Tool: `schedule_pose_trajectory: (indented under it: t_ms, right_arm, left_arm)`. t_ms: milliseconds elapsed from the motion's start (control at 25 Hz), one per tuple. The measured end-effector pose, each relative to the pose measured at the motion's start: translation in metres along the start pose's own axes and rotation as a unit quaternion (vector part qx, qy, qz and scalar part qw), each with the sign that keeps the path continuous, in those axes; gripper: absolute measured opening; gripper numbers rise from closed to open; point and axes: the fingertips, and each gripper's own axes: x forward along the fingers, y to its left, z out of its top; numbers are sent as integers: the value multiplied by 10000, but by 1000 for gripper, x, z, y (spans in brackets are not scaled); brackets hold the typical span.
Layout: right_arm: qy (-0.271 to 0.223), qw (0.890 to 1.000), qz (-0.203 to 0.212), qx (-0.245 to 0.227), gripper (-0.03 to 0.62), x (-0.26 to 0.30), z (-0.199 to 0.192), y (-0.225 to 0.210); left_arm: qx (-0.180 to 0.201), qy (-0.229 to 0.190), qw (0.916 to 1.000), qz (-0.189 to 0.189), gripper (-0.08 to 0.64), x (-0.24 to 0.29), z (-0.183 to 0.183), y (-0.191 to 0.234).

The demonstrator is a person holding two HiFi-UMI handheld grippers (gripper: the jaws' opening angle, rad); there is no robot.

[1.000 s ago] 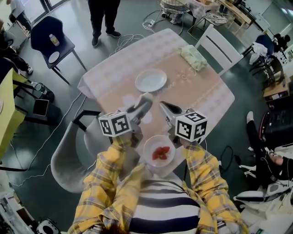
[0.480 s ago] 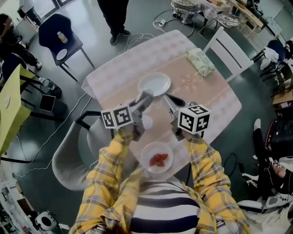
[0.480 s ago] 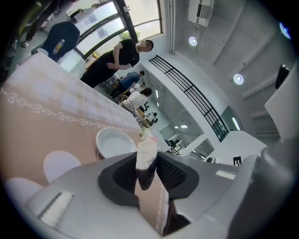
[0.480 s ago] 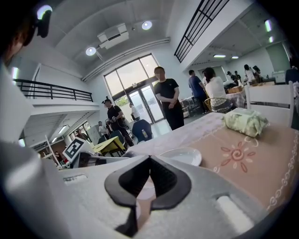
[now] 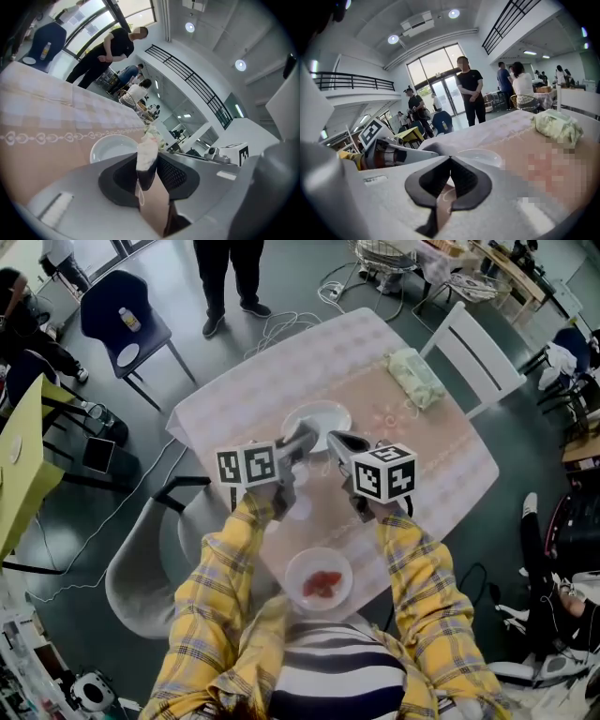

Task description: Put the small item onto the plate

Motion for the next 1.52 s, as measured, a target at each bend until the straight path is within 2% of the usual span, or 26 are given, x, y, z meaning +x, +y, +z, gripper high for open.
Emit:
schedule_pose_trajectory:
  t_ms: [160,400,560,760,920,1120,1240,1320,1520]
  right_arm:
    - [261,9996,-47,-121,-3,17,-3,-12]
    - [363,9992,-156,-86,-3,27,-10,-26]
    - [460,9988,-123,-64,-3,32,-15,-30]
    - [522,9985,-114,-74,-3,32,-18,-33]
    - [497,9987,-87,-69,-2,31,-16,-34]
    - [523,9986,-58,-27,-2,30,-21,-36]
    - [550,9985,-52,3,-3,30,-24,-38]
    - [551,9985,-57,2,-3,29,-23,-38]
    - [542,9985,-24,40,-2,30,-23,-36]
  left_arm:
    - [88,398,9991,105,95,11,-2,9]
    - [-23,1172,9930,164,97,27,-3,21]
    - [140,1514,9874,440,102,34,-2,34]
    - [103,1874,9814,399,106,44,-10,32]
    - [369,2094,9756,555,110,48,-18,38]
    - [581,1884,9780,688,114,50,-10,42]
    - [692,1643,9802,862,185,49,1,47]
    - [729,1563,9804,953,196,48,3,50]
    - [1273,1379,9725,1377,261,40,7,62]
